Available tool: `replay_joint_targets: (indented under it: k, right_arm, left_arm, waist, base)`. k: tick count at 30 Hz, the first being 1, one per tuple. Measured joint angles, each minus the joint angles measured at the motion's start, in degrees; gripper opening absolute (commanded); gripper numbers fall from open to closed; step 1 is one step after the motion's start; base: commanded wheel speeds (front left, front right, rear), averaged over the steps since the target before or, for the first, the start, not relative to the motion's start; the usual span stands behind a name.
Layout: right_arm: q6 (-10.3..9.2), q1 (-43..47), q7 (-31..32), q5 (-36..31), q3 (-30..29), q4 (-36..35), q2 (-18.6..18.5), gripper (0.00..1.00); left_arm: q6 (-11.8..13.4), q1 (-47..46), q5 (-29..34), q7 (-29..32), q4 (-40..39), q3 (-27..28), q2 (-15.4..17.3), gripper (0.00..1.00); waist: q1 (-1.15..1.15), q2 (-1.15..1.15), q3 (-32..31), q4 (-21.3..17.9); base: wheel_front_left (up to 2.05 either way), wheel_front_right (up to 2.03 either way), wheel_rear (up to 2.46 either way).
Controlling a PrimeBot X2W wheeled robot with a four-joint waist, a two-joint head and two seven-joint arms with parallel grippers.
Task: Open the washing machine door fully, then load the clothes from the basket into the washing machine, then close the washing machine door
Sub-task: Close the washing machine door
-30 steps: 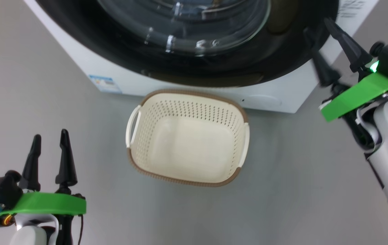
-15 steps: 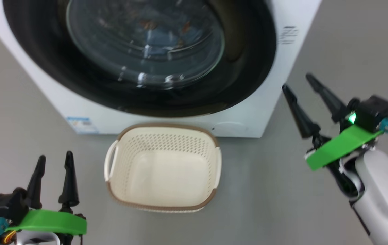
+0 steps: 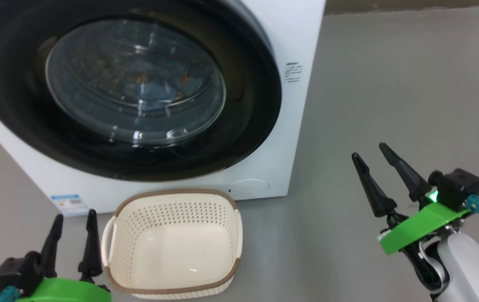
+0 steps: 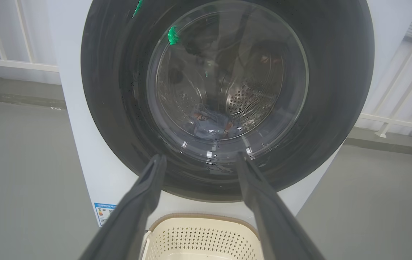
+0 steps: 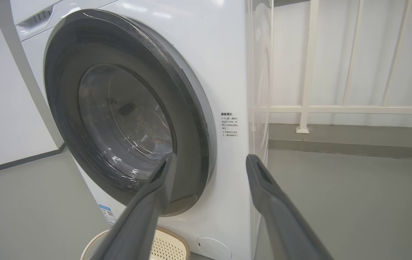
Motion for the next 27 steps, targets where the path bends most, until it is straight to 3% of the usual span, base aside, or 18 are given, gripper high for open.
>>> replay_joint_targets:
  k: [13,27]
  right_arm:
    - [0.0,6.78,0.0,-0.9,-5.44,-1.15,1.66,1.0]
    - [0.0,7.21,0.0,-1.33,-5.89,-1.1,1.79,1.0]
  left_arm:
    - [0.03,1.86,-2.1,0.01,-0.31,-1.1,0.08,1.0]
    - [0.03,1.86,-2.14,0.01,-0.31,-1.69,0.53,1.0]
  waist:
    - [0.0,0.0,-2.72,-1.72]
    - [0.0,0.0,-2.56,-1.23]
  base:
    - [0.0,0.0,0.0]
    - [0.0,0.0,0.0]
